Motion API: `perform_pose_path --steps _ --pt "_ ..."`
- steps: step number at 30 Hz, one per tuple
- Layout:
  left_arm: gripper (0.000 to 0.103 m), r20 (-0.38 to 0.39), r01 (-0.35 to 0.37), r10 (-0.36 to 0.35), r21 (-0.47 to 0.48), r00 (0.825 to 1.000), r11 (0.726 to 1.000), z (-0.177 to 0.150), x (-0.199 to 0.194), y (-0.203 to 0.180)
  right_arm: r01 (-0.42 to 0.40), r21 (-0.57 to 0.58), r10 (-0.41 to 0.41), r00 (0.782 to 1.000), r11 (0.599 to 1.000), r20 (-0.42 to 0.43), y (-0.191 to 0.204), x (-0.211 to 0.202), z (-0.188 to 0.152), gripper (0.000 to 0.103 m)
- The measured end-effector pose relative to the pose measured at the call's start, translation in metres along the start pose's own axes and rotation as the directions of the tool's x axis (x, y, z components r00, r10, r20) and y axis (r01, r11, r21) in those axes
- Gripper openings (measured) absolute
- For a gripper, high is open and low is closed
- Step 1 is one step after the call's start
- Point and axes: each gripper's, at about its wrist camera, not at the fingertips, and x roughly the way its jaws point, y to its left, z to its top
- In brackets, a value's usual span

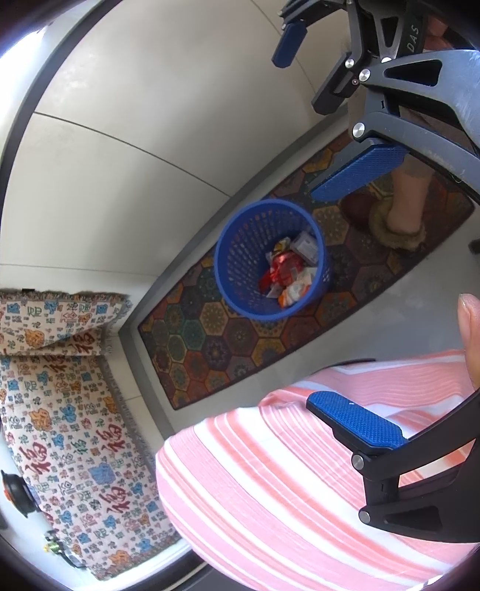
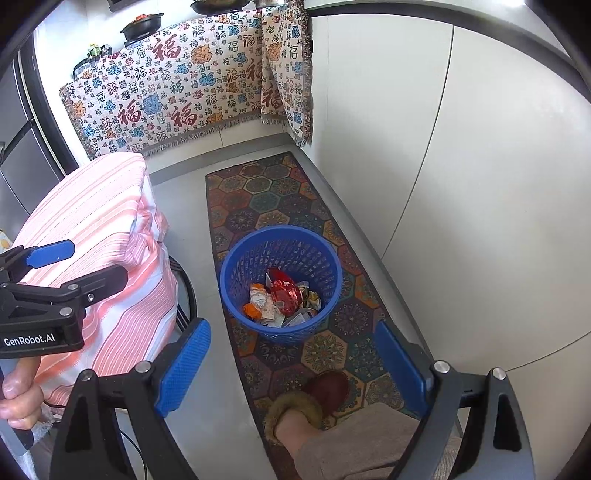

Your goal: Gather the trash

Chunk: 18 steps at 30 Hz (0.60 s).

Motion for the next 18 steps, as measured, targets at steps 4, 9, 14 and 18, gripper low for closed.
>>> perform_pose_path --steps 4,9,14,18 --pt "0.102 0.0 0.005 -0.005 0.0 1.0 1.0 0.0001 -0.0006 -0.0003 0.001 0.0 -0.001 1.0 1.0 0.001 -0.0003 0.0005 0.0005 0.092" --pt "0.102 -0.001 0.009 -0.009 0.002 1.0 1.0 0.0004 0.0002 -0.0017 0.001 -0.002 -0.001 1.0 1.0 -0.001 -0.0001 0.0005 0.0005 0.092" --pt "0.102 -0.002 0.01 -0.01 0.001 1.0 1.0 0.0007 0.0008 -0.0021 -0.003 -0.005 0.003 1.0 1.0 -0.001 -0.0024 0.0025 0.0018 0.092" --pt "0.102 -0.004 0.004 -0.004 0.0 1.0 1.0 0.0005 0.0016 -0.0025 -0.003 -0.004 0.003 1.0 1.0 -0.001 -0.0029 0.003 0.002 0.092"
